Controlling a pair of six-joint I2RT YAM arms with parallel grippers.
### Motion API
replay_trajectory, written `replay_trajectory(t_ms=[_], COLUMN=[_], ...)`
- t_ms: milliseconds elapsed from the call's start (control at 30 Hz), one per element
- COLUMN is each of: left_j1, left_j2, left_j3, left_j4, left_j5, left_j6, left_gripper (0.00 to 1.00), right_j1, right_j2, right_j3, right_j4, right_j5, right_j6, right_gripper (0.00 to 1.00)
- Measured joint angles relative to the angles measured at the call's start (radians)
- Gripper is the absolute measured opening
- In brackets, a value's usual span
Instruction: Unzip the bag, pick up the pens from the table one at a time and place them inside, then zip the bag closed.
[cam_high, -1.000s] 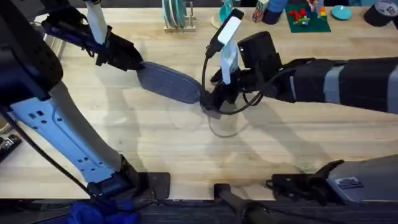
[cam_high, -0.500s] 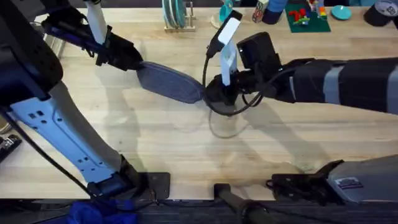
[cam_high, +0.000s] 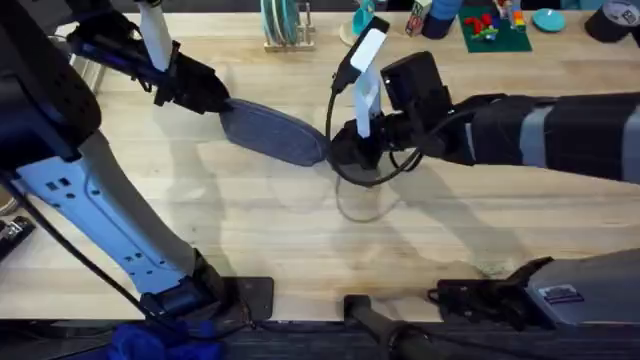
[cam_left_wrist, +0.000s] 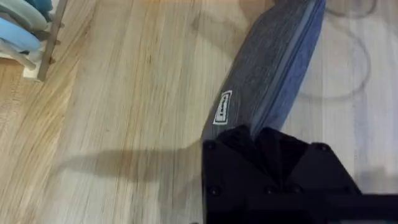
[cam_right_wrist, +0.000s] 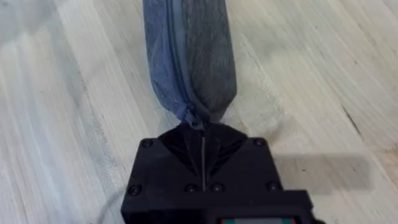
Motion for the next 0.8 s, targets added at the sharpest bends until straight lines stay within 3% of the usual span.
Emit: replay_trajectory(t_ms=[800], left_j1=[0.0], left_j2=[0.0], left_j3=[0.0], left_j4=[0.0], left_j5=[0.0], left_j6=[0.0], left_gripper=[0.042], right_j1=[0.0], right_j2=[-0.18], right_j3=[0.0], right_j4=[-0.115], right_j5=[-0.007], right_j6=[0.044], right_gripper=[0.03])
